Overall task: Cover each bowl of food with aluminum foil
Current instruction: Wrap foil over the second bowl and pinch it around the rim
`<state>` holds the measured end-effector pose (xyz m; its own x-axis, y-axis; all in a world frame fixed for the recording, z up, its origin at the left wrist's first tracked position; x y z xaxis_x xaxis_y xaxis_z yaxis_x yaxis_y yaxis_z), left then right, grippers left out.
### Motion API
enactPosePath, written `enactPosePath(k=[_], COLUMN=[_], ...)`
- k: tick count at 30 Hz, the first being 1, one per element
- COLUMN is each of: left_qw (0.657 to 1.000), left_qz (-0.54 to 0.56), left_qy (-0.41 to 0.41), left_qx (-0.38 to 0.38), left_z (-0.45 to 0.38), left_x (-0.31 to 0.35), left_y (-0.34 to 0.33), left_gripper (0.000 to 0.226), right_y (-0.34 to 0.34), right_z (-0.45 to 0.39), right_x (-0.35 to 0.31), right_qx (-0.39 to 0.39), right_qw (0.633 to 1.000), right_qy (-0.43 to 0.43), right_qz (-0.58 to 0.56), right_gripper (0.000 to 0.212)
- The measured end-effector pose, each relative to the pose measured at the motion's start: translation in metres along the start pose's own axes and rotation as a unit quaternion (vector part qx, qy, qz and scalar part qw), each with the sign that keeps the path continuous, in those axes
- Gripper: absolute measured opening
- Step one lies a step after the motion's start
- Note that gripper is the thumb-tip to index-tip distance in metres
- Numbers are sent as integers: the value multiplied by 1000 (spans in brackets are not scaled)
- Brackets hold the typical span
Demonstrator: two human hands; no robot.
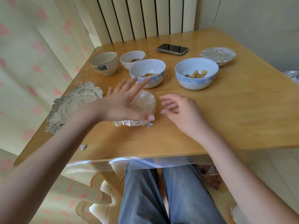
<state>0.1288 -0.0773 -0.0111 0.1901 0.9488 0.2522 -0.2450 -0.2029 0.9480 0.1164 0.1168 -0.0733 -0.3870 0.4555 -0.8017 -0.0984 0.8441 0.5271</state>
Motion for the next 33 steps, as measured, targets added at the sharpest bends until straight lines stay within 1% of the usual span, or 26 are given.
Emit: enactPosePath(k=[1, 3, 6, 8, 10, 13, 16, 18, 21, 23, 27, 30, 32, 33], left_qw=[1000, 999, 998, 997, 997, 998, 997, 996, 996, 995, 995, 993, 989, 988], left_qz=[-12, -41, -62, -68, -68, -60, -62, -43, -8, 11, 11, -67, -105, -113], left_qy=[13, 27, 26, 25, 24, 9, -18, -29, -47, -54, -49, -41, -39, -40], left_qx=[-9, -18, -1, -2, -7, -25, -51, -67, -82, -84, -85, -92, -94, -97], left_z=[-4, -11, -15, -16, -17, -17, -13, -12, -12, -11, -12, -15, -16, -16], left_x=[3, 7, 7, 8, 8, 7, 2, -2, -7, -11, -11, -2, 3, 3], left_y=[-6, -17, -22, -21, -19, -15, -11, -8, -4, -4, -4, -7, -7, -8], left_gripper=[117, 113, 101, 98, 94, 92, 92, 92, 90, 86, 86, 91, 96, 103], right_y=[-5, -13, -18, -16, -14, -9, -5, -3, -1, 0, -1, -4, -4, -4], right_z=[0, 2, 2, 2, 0, -8, -17, -20, -23, -25, -26, -20, -18, -18], right_x=[-4, -9, -8, -5, -3, -6, -9, -9, -11, -10, -2, 9, 14, 15], right_qx=[-9, -12, -8, -25, -41, -50, -65, -71, -73, -70, -50, 5, 18, 18], right_qw=[1000, 999, 994, 991, 993, 998, 997, 993, 990, 991, 996, 1000, 1000, 999], right_qy=[-3, -10, -35, -54, -55, -30, 25, 61, 94, 101, 65, 21, 0, -8], right_qz=[-9, -38, -105, -121, -97, -18, 36, 66, 73, 54, 18, 4, -23, -41], right_gripper=[43, 49, 48, 48, 48, 43, 31, 28, 21, 17, 13, 14, 19, 22])
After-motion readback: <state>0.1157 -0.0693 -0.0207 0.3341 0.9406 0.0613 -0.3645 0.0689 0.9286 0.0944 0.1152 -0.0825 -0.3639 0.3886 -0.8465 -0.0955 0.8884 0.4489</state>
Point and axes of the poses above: each hand's wrist, its own z-axis away from the middle knuckle, its own y-axis out of the back of the hand, x = y × z, the point moved 1 cm from there along -z, towards the middle knuckle, and after that the axes turned 1 degree about z, right-handed, at the moved point
